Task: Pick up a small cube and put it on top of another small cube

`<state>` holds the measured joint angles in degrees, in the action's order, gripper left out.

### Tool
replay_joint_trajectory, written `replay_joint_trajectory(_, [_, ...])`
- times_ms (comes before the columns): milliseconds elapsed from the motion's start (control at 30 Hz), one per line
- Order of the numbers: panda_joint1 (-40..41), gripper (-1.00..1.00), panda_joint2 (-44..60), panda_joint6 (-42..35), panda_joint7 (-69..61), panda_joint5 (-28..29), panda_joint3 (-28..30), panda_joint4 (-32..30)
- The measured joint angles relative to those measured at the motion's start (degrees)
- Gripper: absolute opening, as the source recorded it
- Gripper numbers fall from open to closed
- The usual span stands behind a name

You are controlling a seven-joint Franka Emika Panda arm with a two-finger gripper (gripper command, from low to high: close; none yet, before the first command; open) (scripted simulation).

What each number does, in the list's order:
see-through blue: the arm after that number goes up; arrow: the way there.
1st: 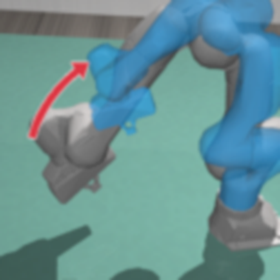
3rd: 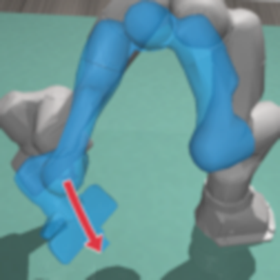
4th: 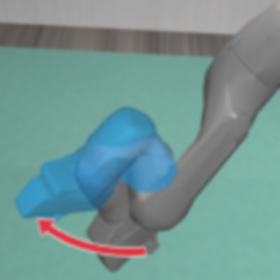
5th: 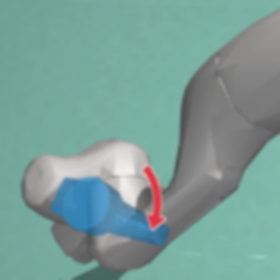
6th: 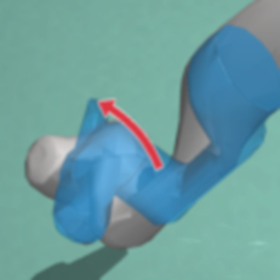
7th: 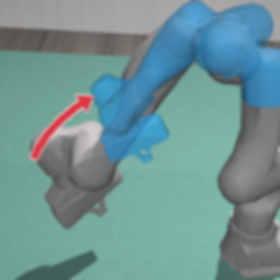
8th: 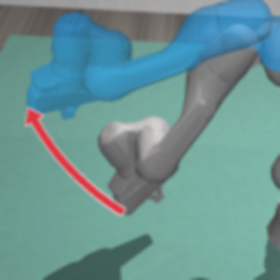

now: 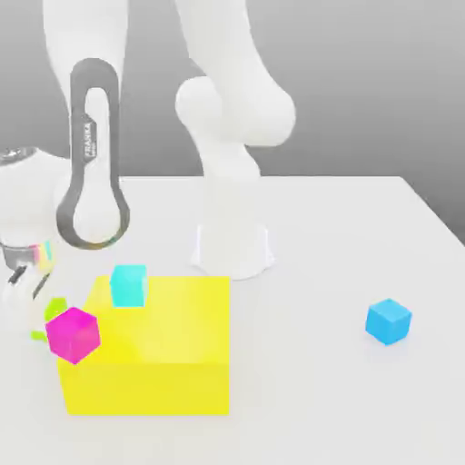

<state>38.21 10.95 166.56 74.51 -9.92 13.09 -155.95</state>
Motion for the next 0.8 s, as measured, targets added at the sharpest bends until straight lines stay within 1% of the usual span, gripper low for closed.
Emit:
replay_joint_trajectory(67, [-0.69, -1.0, -4.16, -3.17, 2.99, 4.02, 1.61, -0.86])
replay_joint_trajectory(100, [-1.24, -1.0, -5.9, -5.27, 3.48, 5.22, 1.21, -0.46])
replay_joint_trajectory(267, [-8.91, -1.0, -13.17, -17.26, 2.29, 8.15, -2.07, 4.41])
replay_joint_trajectory(433, [-13.82, -1.0, -20.22, -29.88, 0.35, 10.53, -6.24, 10.09])
replay_joint_trajectory(500, [-14.75, -1.0, -19.55, -29.58, -0.18, 10.74, -7.18, 10.45])
replay_joint_trajectory(567, [-15.06, -1.0, -16.63, -25.76, -0.56, 10.49, -7.36, 9.55])
replay_joint_trajectory(600, [-15.19, 1.0, -14.97, -23.54, -0.73, 10.31, -7.36, 8.97])
replay_joint_trajectory(767, [-15.2, 1.0, -14.97, -23.54, -0.73, 10.31, -7.36, 8.97])
replay_joint_trajectory(800, [-15.23, 1.0, -14.15, -22.46, -0.74, 10.32, -7.34, 8.69])
